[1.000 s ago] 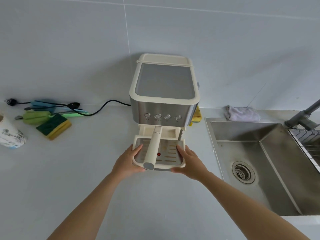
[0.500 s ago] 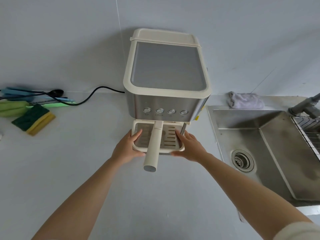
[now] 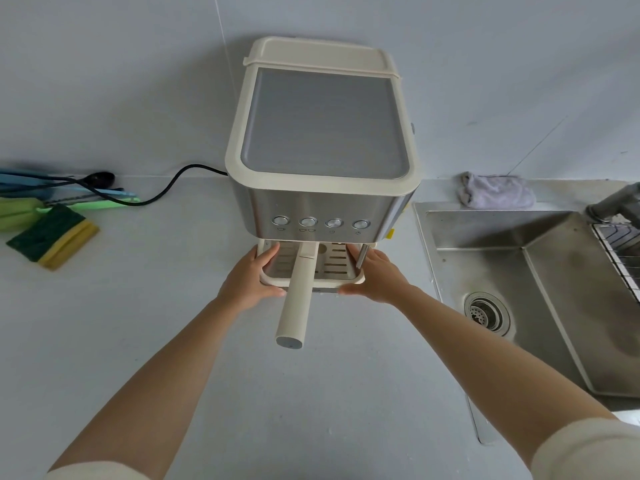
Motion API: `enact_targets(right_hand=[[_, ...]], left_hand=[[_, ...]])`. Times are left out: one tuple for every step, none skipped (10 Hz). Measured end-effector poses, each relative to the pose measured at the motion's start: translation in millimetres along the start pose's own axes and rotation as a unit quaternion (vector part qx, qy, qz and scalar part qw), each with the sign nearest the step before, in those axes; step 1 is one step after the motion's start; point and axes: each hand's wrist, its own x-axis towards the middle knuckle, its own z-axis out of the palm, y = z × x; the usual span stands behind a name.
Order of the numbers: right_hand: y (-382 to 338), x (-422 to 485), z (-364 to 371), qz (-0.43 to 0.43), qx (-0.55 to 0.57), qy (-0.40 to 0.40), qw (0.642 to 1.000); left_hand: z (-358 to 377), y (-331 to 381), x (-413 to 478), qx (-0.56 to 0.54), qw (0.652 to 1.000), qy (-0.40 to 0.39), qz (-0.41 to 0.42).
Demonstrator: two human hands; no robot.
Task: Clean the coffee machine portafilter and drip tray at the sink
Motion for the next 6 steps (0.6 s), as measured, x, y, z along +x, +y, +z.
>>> enact_targets(right_hand=[[3.0,2.3,2.6,-0.003,-0.006,0.000,1.000],[3.9,1.5,3.3,-0.001,-0.010,0.000,1.000],[3.4,0.1,4.3,0.003,-0.019,0.009,1.000],[-0.5,-6.6,5.8,0.012,-0.028,0.004,1.000],[-1.5,-17.7,10.5,0.012,-0.037,0.000,0.999],[-5.5,-39.6,10.5,0.008,-0.039,-0.009,0.999]], left_hand=[[1.3,-1.8,0.2,-0.003,1.000,0.004,0.003],[0.8,-0.9,0.4,0.011,1.000,0.000,0.006],[-0.3,-0.6,-0.7,0.079,0.997,-0.008,0.010],[0.0,5.1,-8.2,0.170,0.985,-0.011,-0.019],[4.0,11.5,-21.2,0.190,0.980,0.001,-0.058],[4.2,19.1,-41.7,0.215,0.974,0.000,-0.068]])
